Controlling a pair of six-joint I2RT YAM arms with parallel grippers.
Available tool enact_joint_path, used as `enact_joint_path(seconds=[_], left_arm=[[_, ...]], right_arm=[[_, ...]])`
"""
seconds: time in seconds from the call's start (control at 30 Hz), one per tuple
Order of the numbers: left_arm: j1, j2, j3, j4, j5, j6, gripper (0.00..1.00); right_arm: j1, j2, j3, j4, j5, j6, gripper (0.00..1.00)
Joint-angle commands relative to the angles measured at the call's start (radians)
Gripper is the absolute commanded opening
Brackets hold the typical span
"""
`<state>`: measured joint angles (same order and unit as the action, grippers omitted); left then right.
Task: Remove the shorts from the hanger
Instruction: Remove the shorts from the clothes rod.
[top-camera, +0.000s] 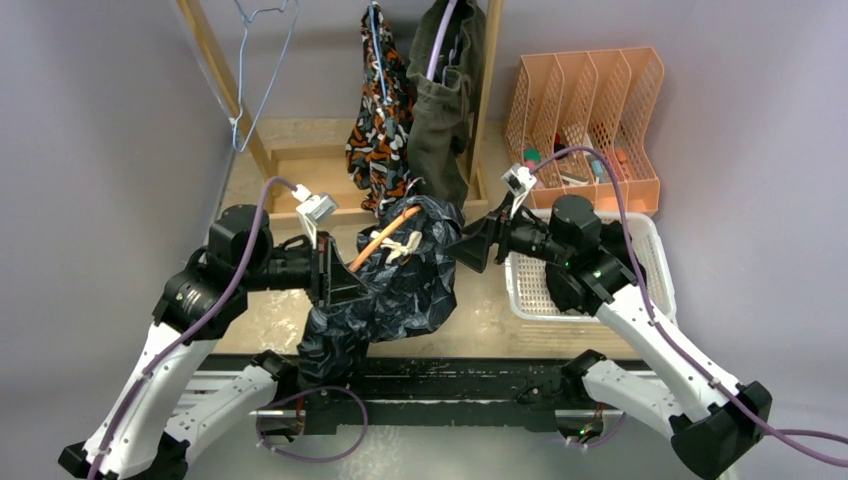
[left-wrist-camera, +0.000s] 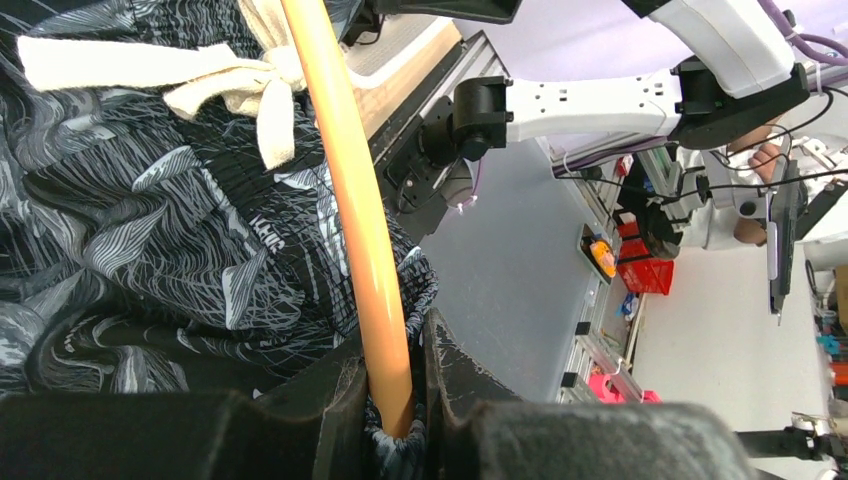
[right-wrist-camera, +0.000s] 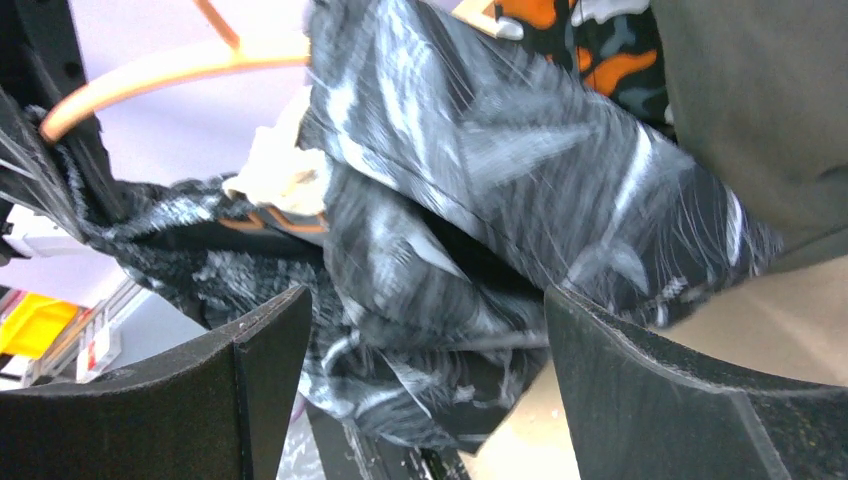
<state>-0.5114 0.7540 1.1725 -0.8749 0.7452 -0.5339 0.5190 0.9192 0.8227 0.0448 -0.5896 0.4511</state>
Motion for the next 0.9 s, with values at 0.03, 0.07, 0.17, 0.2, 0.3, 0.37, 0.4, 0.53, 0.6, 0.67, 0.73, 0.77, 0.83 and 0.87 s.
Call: enact_joint_path(seconds=[0.03, 0.07, 0.17, 0.2, 0.3, 0.37, 0.4, 0.53, 0.6, 0.67, 0.73, 0.77, 0.83, 0.87], left_arm=[[-0.001, 0.037, 0.017, 0.171, 0.063, 0.026, 0.00], [-0.001, 0.043, 0.019, 0.169, 0.067, 0.033, 0.00], [-0.001, 0.054, 0.021, 0.181, 0.083, 0.040, 0.00], [-0.001, 0.057, 0.022, 0.185, 0.084, 0.041, 0.00], [-0.001, 0.075, 0.021, 0.202, 0.115, 0.044, 0.00], [-0.001, 0.087, 0.023, 0.211, 0.120, 0.048, 0.00], [0.000, 0.093, 0.026, 0.213, 0.122, 0.049, 0.00], [-0.001, 0.101, 0.028, 0.221, 0.140, 0.066, 0.00], [-0.001, 0.102, 0.014, 0.237, 0.140, 0.070, 0.00], [-0.001, 0.115, 0.011, 0.231, 0.137, 0.086, 0.00], [-0.001, 0.132, 0.018, 0.220, 0.138, 0.104, 0.00], [-0.001, 0.137, 0.024, 0.216, 0.138, 0.114, 0.00], [-0.001, 0.146, 0.039, 0.196, 0.147, 0.142, 0.00], [-0.001, 0.152, 0.050, 0.177, 0.152, 0.160, 0.00]], right_arm=[[0.041, 0.017, 0.135, -0.055, 0.200, -0.088, 0.87], [0.044, 0.019, 0.137, -0.057, 0.226, -0.095, 0.87], [0.047, 0.042, 0.182, -0.077, 0.257, -0.132, 0.87], [0.050, 0.056, 0.192, -0.084, 0.260, -0.139, 0.86], [0.058, 0.111, 0.237, -0.121, 0.268, -0.163, 0.83], [0.066, 0.132, 0.263, -0.145, 0.296, -0.189, 0.81], [0.068, 0.136, 0.269, -0.143, 0.312, -0.199, 0.77], [0.071, 0.144, 0.305, -0.166, 0.362, -0.207, 0.57], [0.070, 0.128, 0.286, -0.151, 0.431, -0.205, 0.48], [0.071, 0.115, 0.265, -0.136, 0.497, -0.199, 0.44], [0.071, 0.116, 0.270, -0.148, 0.541, -0.194, 0.41], [0.070, 0.119, 0.271, -0.160, 0.550, -0.182, 0.39], [0.071, 0.122, 0.278, -0.171, 0.582, -0.160, 0.33], [0.071, 0.120, 0.277, -0.169, 0.618, -0.153, 0.30]])
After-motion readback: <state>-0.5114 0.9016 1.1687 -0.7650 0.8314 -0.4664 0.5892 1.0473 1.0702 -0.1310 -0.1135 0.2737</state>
